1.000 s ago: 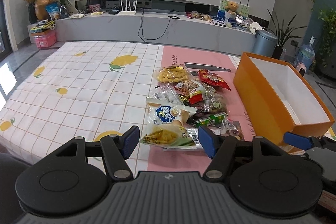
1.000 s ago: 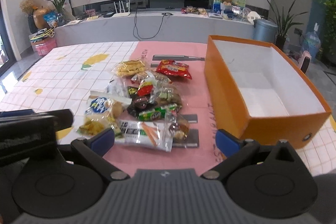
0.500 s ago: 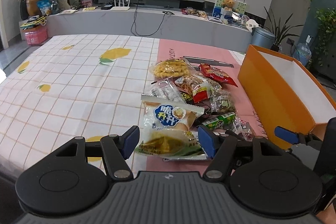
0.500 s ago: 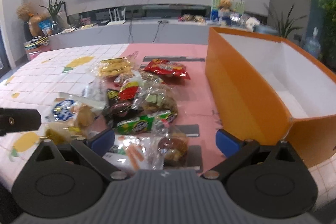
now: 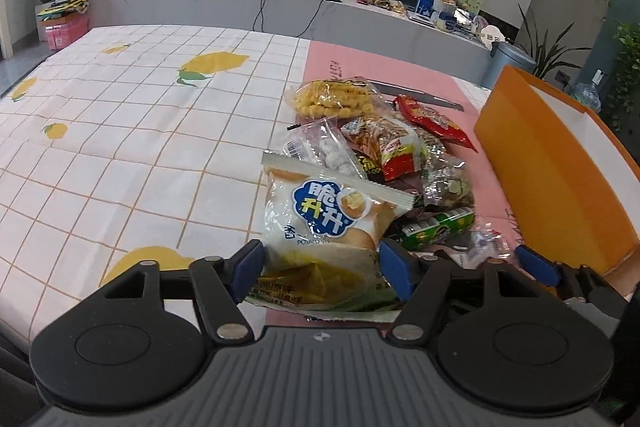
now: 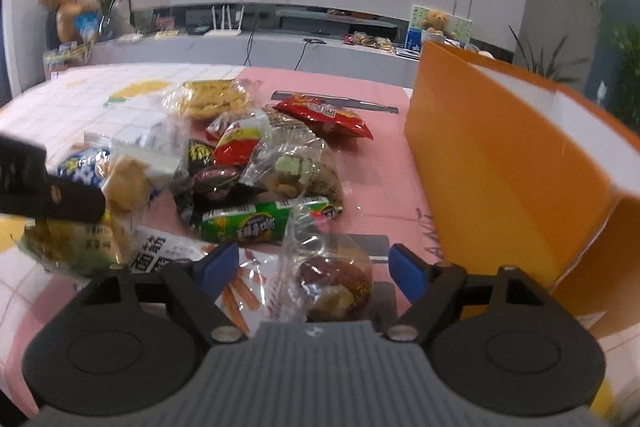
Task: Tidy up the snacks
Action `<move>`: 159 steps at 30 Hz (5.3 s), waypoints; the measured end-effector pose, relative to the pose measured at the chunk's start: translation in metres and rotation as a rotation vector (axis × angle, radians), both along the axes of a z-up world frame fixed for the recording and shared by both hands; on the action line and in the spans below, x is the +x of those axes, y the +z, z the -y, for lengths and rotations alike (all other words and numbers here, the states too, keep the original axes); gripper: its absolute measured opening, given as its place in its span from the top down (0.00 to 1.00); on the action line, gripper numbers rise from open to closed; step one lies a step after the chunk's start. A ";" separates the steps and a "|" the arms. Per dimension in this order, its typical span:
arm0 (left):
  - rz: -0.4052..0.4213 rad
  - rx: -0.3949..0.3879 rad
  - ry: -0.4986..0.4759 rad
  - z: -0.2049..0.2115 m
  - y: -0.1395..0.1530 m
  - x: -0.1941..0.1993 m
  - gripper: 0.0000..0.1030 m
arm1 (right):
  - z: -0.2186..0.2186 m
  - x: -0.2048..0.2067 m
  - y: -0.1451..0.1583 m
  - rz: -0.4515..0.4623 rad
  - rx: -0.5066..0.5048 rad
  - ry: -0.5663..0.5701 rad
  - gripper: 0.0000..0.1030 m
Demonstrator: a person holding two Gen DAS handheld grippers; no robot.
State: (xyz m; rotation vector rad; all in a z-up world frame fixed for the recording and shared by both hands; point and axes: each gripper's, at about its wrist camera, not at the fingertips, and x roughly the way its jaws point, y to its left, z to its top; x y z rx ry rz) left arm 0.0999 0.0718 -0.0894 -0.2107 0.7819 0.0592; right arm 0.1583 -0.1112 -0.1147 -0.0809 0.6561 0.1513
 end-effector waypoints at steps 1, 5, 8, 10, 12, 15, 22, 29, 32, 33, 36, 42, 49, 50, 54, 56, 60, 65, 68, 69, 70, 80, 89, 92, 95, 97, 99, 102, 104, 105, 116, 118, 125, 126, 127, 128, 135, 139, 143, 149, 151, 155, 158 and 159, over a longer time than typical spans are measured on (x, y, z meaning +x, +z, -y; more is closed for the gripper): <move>0.006 0.005 0.000 0.001 -0.001 0.000 0.22 | 0.001 0.000 0.000 0.001 0.005 -0.003 0.26; 0.016 0.025 -0.001 0.003 -0.003 0.003 0.18 | 0.003 -0.004 -0.002 0.013 0.030 0.001 0.37; 0.020 0.033 0.000 0.004 -0.005 0.006 0.18 | 0.003 -0.006 -0.001 0.016 0.041 0.004 0.41; 0.056 0.005 -0.035 0.003 -0.004 0.005 0.13 | 0.003 -0.006 0.000 0.013 0.045 0.006 0.41; 0.071 0.016 -0.077 0.004 -0.002 0.005 0.12 | 0.006 -0.006 0.000 0.003 0.064 0.009 0.41; 0.060 0.058 -0.059 0.004 -0.006 0.011 0.10 | 0.009 -0.006 -0.001 -0.011 0.090 0.007 0.31; 0.012 0.015 -0.023 -0.006 -0.020 0.020 0.09 | 0.024 -0.002 -0.006 -0.024 0.225 -0.010 0.18; 0.000 -0.013 0.015 -0.010 -0.023 0.015 0.17 | 0.024 0.001 -0.008 -0.017 0.244 -0.022 0.26; 0.006 -0.009 0.031 -0.009 -0.023 0.011 0.22 | 0.020 -0.001 -0.007 -0.006 0.194 -0.011 0.43; 0.013 -0.004 0.036 -0.009 -0.023 0.009 0.23 | 0.021 -0.002 -0.007 0.004 0.194 -0.013 0.48; 0.031 -0.013 0.049 -0.008 -0.021 0.004 0.29 | 0.023 -0.003 -0.005 0.006 0.200 -0.022 0.56; 0.084 -0.053 0.057 -0.009 -0.013 -0.003 0.30 | 0.022 -0.010 0.001 0.033 0.218 0.020 0.57; 0.172 -0.073 0.039 -0.006 0.004 -0.015 0.30 | 0.019 -0.023 0.022 0.128 0.257 0.089 0.57; 0.183 -0.073 0.031 -0.006 0.007 -0.017 0.30 | 0.020 -0.025 0.027 0.147 0.266 0.096 0.57; 0.222 -0.065 0.006 0.001 0.019 -0.024 0.30 | 0.029 -0.034 0.054 0.240 0.314 0.101 0.57; 0.235 -0.048 -0.006 0.005 0.026 -0.026 0.30 | 0.040 -0.037 0.067 0.286 0.336 0.087 0.57; 0.290 -0.037 -0.049 0.018 0.043 -0.035 0.30 | 0.070 -0.042 0.096 0.370 0.359 0.029 0.57; 0.323 -0.061 -0.094 0.037 0.063 -0.037 0.30 | 0.115 -0.033 0.131 0.425 0.293 -0.044 0.57; 0.342 -0.111 -0.113 0.049 0.068 -0.031 0.30 | 0.148 -0.028 0.145 0.428 0.250 -0.101 0.57; 0.338 -0.129 -0.124 0.054 0.070 -0.027 0.30 | 0.161 -0.027 0.148 0.425 0.233 -0.127 0.57; 0.331 -0.150 -0.139 0.059 0.071 -0.022 0.30 | 0.171 -0.028 0.150 0.425 0.225 -0.155 0.57; 0.205 -0.327 -0.288 0.134 0.076 0.045 0.30 | 0.235 -0.039 0.139 0.399 0.346 -0.354 0.57; 0.132 -0.260 -0.291 0.196 0.060 0.076 0.30 | 0.266 -0.039 0.133 0.387 0.383 -0.492 0.57; 0.110 -0.232 -0.280 0.205 0.056 0.076 0.29 | 0.277 -0.042 0.130 0.368 0.426 -0.549 0.57; 0.103 -0.222 -0.271 0.209 0.053 0.076 0.28 | 0.281 -0.045 0.127 0.349 0.471 -0.558 0.57; 0.112 -0.226 -0.265 0.208 0.054 0.073 0.25 | 0.279 -0.046 0.126 0.343 0.480 -0.544 0.57; 0.139 -0.234 -0.269 0.207 0.056 0.070 0.19 | 0.276 -0.046 0.125 0.335 0.484 -0.536 0.57; 0.161 -0.230 -0.271 0.205 0.062 0.063 0.18 | 0.275 -0.047 0.123 0.326 0.504 -0.531 0.57; 0.168 -0.231 -0.276 0.203 0.064 0.059 0.18 | 0.275 -0.045 0.123 0.325 0.513 -0.528 0.57; 0.170 -0.235 -0.279 0.201 0.066 0.057 0.18 | 0.273 -0.045 0.122 0.323 0.509 -0.522 0.57; 0.122 -0.062 -0.246 0.183 0.082 0.038 0.18 | 0.269 -0.029 0.104 0.183 0.679 -0.394 0.57; 0.098 -0.071 -0.239 0.178 0.079 0.038 0.18 | 0.267 -0.022 0.097 0.120 0.713 -0.382 0.57; 0.042 -0.088 -0.224 0.161 0.065 0.040 0.19 | 0.251 -0.010 0.090 0.062 0.711 -0.349 0.56; 0.037 -0.092 -0.224 0.158 0.064 0.039 0.19 | 0.247 -0.009 0.092 0.065 0.681 -0.353 0.56; 0.034 -0.096 -0.224 0.155 0.062 0.039 0.19 | 0.244 -0.009 0.093 0.068 0.657 -0.358 0.56; 0.031 -0.099 -0.222 0.153 0.061 0.039 0.19 | 0.241 -0.008 0.094 0.072 0.636 -0.361 0.56; 0.013 -0.112 -0.210 0.140 0.058 0.041 0.19 | 0.223 0.013 0.093 0.049 0.437 -0.384 0.56; 0.024 -0.121 -0.197 0.131 0.062 0.039 0.19 | 0.195 0.035 0.084 -0.044 0.164 -0.329 0.56; 0.023 -0.147 -0.185 0.119 0.062 0.041 0.18 | 0.181 0.044 0.074 -0.140 0.058 -0.286 0.53; 0.006 -0.170 -0.159 0.107 0.055 0.048 0.19 | 0.195 0.035 0.082 -0.121 0.164 -0.307 0.44; 0.004 -0.173 -0.160 0.105 0.054 0.048 0.19 | 0.197 0.032 0.085 -0.103 0.192 -0.320 0.40; 0.007 -0.166 -0.161 0.104 0.056 0.047 0.18 | 0.210 0.019 0.096 -0.036 0.312 -0.351 0.27; 0.007 -0.149 -0.152 0.102 0.063 0.046 0.18 | 0.217 0.013 0.103 -0.001 0.410 -0.363 0.17; 0.006 -0.142 -0.147 0.101 0.066 0.044 0.19 | 0.218 0.012 0.104 0.003 0.439 -0.369 0.14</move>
